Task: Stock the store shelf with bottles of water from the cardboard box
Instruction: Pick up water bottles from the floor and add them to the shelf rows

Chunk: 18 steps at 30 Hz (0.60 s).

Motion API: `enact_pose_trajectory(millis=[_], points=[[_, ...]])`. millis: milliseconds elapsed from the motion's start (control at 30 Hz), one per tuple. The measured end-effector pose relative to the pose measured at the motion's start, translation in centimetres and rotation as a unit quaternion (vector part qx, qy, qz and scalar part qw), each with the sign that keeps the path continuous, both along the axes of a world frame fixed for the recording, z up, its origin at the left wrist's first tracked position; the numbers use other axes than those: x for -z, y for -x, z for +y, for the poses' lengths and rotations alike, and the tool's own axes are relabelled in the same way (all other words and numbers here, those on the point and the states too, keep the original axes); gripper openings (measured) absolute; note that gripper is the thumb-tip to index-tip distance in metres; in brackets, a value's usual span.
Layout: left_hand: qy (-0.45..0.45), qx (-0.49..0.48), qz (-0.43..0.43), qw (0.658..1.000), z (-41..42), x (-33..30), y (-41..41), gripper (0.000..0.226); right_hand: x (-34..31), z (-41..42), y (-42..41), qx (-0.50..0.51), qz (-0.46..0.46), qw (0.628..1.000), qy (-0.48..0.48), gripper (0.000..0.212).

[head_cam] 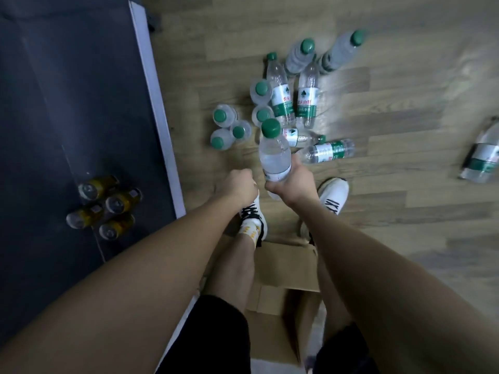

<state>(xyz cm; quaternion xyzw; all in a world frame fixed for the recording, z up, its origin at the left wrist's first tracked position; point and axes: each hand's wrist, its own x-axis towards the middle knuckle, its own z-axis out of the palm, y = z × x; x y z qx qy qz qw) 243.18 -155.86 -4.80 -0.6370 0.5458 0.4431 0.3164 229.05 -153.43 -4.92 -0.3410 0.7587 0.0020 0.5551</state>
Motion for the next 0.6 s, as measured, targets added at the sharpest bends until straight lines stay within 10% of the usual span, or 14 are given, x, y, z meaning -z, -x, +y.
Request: enact_pose_trajectory(millis=[600], points=[[0.196, -0.001, -0.024, 0.98, -6.9, -43.8, -1.4, 0.029, -42.9, -9.0, -0.3, -0.086, -0.05, 0.968, 0.23, 0.055]])
